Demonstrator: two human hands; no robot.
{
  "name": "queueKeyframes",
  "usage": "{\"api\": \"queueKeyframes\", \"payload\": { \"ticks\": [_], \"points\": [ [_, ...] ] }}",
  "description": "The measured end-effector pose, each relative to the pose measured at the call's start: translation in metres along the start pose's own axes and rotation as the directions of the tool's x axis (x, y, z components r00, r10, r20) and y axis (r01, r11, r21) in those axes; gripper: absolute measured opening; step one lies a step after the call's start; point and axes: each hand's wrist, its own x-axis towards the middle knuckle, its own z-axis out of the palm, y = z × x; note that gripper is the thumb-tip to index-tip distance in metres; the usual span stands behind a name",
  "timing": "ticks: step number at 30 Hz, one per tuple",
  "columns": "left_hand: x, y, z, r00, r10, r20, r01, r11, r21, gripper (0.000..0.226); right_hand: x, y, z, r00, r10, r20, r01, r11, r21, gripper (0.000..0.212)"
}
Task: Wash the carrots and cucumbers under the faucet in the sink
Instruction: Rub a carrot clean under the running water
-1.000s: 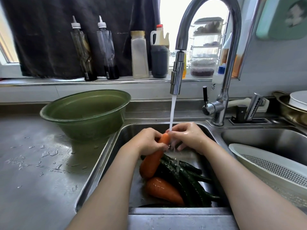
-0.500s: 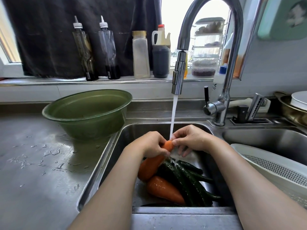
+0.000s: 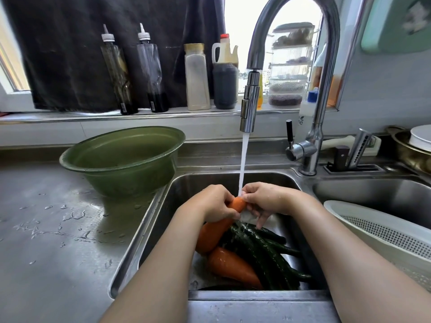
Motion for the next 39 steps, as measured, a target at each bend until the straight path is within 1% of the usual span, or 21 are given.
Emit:
{"api": "queueKeyframes", "payload": {
  "ticks": [4, 8, 16, 20, 22, 24, 26, 29, 31, 32, 34, 35, 37, 39],
  "points": [
    [-0.001, 0.002, 0.0, 0.999, -0.023, -0.022, 0.023, 1.0, -0.022, 0.018, 0.0, -0.004, 0.005, 0.999, 0.023, -0.049, -0.027, 0.996, -0.09, 0.021],
    [-0.004, 0.005, 0.0, 0.998, -0.032, -0.058, 0.028, 0.997, -0.072, 0.017, 0.001, -0.007, 0.006, 0.996, 0.023, -0.084, -0.032, 0.994, -0.102, 0.022],
    [-0.005, 0.009, 0.002, 0.991, -0.022, -0.13, 0.014, 0.998, -0.066, 0.012, 0.0, -0.009, 0.008, 0.989, -0.013, -0.147, -0.012, 0.985, -0.169, 0.023],
    [-0.003, 0.005, 0.0, 0.989, -0.022, -0.145, 0.012, 0.997, -0.07, 0.012, 0.003, -0.006, 0.01, 0.977, -0.052, -0.205, 0.027, 0.992, -0.122, 0.023],
    [-0.003, 0.002, -0.001, 0.988, -0.019, -0.152, 0.005, 0.996, -0.092, 0.012, 0.004, -0.002, 0.012, 0.973, -0.072, -0.22, 0.067, 0.997, -0.031, 0.024],
    [0.0, -0.002, -0.001, 0.983, -0.02, -0.182, 0.001, 0.994, -0.107, 0.016, 0.005, 0.0, 0.012, 0.957, -0.112, -0.267, 0.126, 0.991, 0.036, 0.025],
    [0.002, -0.003, -0.001, 0.978, -0.02, -0.209, -0.016, 0.985, -0.17, 0.018, 0.006, 0.002, 0.012, 0.934, -0.148, -0.326, 0.156, 0.988, 0.0, 0.024],
    [0.005, -0.001, 0.001, 0.979, 0.013, -0.202, -0.091, 0.918, -0.385, 0.018, 0.011, 0.007, 0.011, 0.915, -0.154, -0.374, 0.14, 0.988, -0.064, 0.014],
    [0.003, 0.008, 0.006, 0.984, 0.027, -0.173, -0.121, 0.821, -0.558, 0.013, 0.013, 0.011, 0.01, 0.904, -0.138, -0.406, 0.124, 0.99, -0.061, 0.015],
    [0.004, 0.015, 0.01, 0.986, 0.01, -0.168, -0.115, 0.77, -0.628, 0.012, 0.013, 0.013, 0.009, 0.899, -0.129, -0.417, 0.119, 0.992, -0.05, 0.015],
    [0.006, 0.028, 0.017, 0.979, -0.057, -0.194, -0.096, 0.711, -0.696, 0.011, 0.011, 0.015, 0.008, 0.898, -0.11, -0.426, 0.101, 0.994, -0.045, 0.02],
    [0.007, 0.036, 0.02, 0.972, -0.087, -0.217, -0.097, 0.693, -0.714, 0.016, 0.009, 0.015, 0.007, 0.903, -0.092, -0.419, 0.082, 0.996, -0.043, 0.023],
    [0.008, 0.046, 0.024, 0.959, -0.142, -0.247, -0.111, 0.612, -0.783, 0.027, 0.007, 0.016, 0.007, 0.931, -0.037, -0.363, 0.032, 0.999, -0.019, 0.022],
    [0.007, 0.053, 0.024, 0.952, -0.214, -0.22, -0.101, 0.458, -0.883, 0.035, 0.006, 0.017, 0.008, 0.962, 0.02, -0.273, -0.012, 0.999, 0.032, 0.022]
  ]
}}
